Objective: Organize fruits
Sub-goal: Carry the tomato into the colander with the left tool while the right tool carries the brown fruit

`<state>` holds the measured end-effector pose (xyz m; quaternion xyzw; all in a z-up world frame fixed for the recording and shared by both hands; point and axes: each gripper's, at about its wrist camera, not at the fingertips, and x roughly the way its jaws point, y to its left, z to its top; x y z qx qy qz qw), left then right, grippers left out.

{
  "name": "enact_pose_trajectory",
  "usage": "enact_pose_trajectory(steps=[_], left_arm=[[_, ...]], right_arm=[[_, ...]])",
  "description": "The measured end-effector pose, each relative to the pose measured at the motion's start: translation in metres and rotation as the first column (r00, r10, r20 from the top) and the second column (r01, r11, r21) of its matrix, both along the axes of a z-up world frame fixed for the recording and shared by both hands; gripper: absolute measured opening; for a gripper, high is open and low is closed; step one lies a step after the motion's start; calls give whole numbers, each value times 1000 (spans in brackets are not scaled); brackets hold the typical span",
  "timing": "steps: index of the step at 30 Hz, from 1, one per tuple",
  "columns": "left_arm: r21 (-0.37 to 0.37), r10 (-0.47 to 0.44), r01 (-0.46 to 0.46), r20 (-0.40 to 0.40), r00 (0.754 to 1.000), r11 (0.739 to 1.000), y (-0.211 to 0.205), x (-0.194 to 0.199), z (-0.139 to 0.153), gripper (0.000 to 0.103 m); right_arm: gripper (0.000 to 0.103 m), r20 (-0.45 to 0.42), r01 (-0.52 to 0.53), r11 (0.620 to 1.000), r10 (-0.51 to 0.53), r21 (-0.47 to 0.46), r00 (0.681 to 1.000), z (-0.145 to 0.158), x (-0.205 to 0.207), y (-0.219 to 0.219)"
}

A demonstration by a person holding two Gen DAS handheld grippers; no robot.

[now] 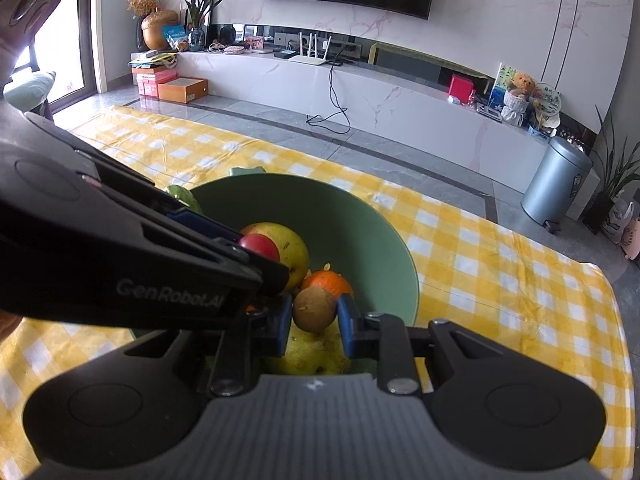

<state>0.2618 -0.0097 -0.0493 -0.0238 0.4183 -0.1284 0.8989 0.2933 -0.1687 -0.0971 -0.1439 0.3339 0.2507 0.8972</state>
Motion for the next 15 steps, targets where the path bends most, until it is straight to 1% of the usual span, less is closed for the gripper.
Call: enact_pose_trajectory(steps=[6,15], left_arm=[[-21,20,-20,-22,1000,1000,8,6,-5,33],[-4,18,-18,-19,1000,1000,7,5,-4,34]], right_arm=[[21,2,-7,1000,7,-2,1000,0,3,2],[21,-5,-13,1000,13,-7,1000,2,5,2]])
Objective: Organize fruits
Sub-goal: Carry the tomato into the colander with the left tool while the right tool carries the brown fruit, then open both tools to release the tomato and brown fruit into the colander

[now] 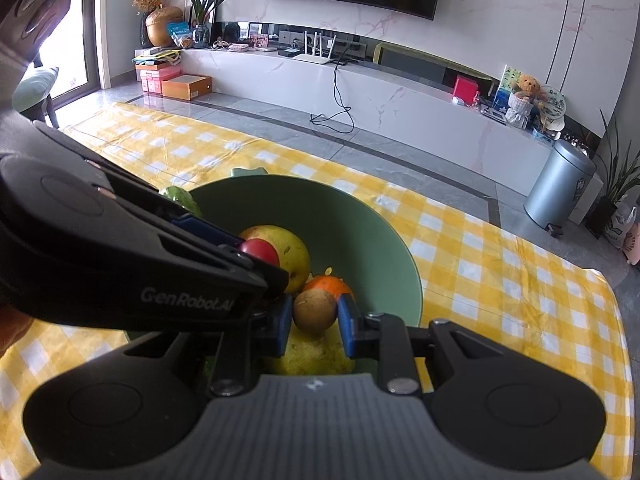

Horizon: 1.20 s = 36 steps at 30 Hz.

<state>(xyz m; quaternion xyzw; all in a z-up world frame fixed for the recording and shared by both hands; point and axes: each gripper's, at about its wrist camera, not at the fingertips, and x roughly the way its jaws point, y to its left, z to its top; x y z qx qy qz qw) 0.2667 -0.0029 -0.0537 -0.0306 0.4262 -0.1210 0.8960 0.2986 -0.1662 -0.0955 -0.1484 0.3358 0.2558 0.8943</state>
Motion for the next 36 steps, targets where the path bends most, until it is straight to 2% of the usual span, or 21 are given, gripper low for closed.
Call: enact_pose_trajectory(steps=[8,11,12,20,26,28,30,36], left_arm=[[5,15,-15,19,1000,1000,0,-7,7,43],[4,12,-13,40,999,1000,-1,-10,14,48],[4,12,-13,48,999,1000,-1,-12,17,48],[32,32,-36,117,993,999,-4,-32,38,48],[-1,68,-68,134,989,998,2,-55,54,49],[-9,73,-73,133,988,997,3,-64,59,49],[-16,70,-68,133,989,998,4,-74,62,49],[-23,52,-50,123,991,998,4,-103,63,49]], right_arm=[[23,0,-8,1000,8,-10,1000,1,1,1],[35,-3,-3,1000,3,4,1000,3,-1,1],[35,-9,-3,1000,3,14,1000,4,-1,0],[36,-13,20,998,-19,52,1000,21,-13,-3],[36,-15,45,996,-44,82,999,32,-34,-9],[39,-17,56,994,-54,98,998,35,-42,-13],[52,-14,70,990,-69,122,997,38,-55,-16],[52,-34,121,971,-116,206,993,37,-90,-31]])
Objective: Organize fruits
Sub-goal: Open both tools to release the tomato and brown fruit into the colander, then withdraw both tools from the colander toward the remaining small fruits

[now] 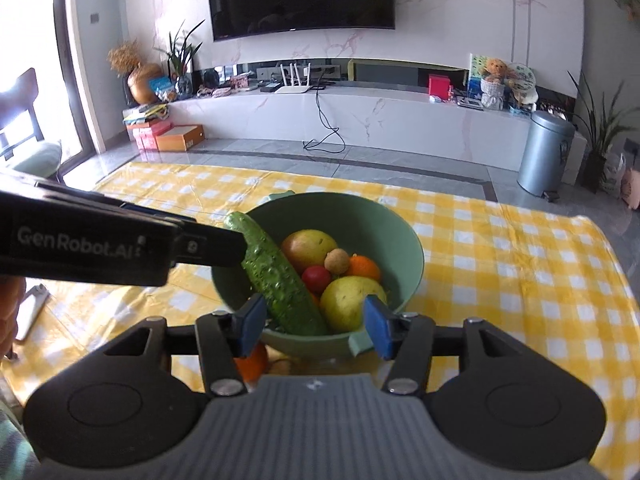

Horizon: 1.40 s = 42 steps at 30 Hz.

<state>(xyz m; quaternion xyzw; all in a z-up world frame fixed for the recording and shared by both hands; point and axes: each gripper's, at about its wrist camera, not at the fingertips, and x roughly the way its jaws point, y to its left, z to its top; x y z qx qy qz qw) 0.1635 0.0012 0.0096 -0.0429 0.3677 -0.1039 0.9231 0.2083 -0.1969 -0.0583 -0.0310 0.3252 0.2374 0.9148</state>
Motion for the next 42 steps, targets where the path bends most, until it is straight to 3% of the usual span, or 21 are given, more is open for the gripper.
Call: enact_pose_trajectory(steps=[7,18,34,42], left_arm=[[-12,-60,59,-24,998,998,-2,-29,-11,49],[-30,-101,98,-120,988,995,2,-59,-58,49],[-45,-89,82,-198,976,996,13,-72,-108,49],[-4,-34,34,-143,989,999,13,-64,-115,49]], right_arm=[[52,-20,74,995,-73,63,997,-12,-35,-14],[52,-51,141,989,-139,51,989,-44,-69,-21],[53,-123,155,988,-153,12,981,-73,-60,-17],[53,-157,152,988,-150,5,976,-80,-53,-13]])
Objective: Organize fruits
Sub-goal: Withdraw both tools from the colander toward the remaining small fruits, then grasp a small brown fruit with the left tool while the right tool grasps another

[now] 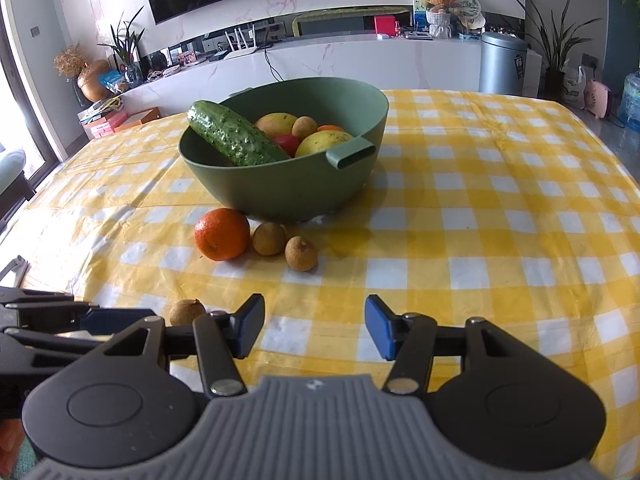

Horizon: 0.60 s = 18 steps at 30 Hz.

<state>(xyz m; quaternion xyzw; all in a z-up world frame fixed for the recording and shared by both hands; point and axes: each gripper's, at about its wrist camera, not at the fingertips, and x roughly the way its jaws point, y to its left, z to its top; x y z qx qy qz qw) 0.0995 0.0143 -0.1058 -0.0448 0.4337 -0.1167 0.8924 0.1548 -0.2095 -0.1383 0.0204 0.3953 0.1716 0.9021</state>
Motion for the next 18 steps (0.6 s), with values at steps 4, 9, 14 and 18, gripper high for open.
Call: enact_pose_trajectory(steps=[4,9,14,18], left_arm=[[-1,12,-12,-14,1000,1000,1,8,-5,48],[11,21,-21,-11,1000,1000,1,13,-8,41],[26,6,-5,-6,1000,1000,-2,12,-9,30],[53,1,-2,21,1000,999,-5,11,-8,28]], right_arm=[[53,-15,-6,1000,6,8,1000,-3,3,4],[52,-26,-14,999,15,30,1000,-5,7,6],[51,-29,-21,999,22,45,999,-6,12,9],[46,-32,-23,999,25,49,999,-7,17,12]])
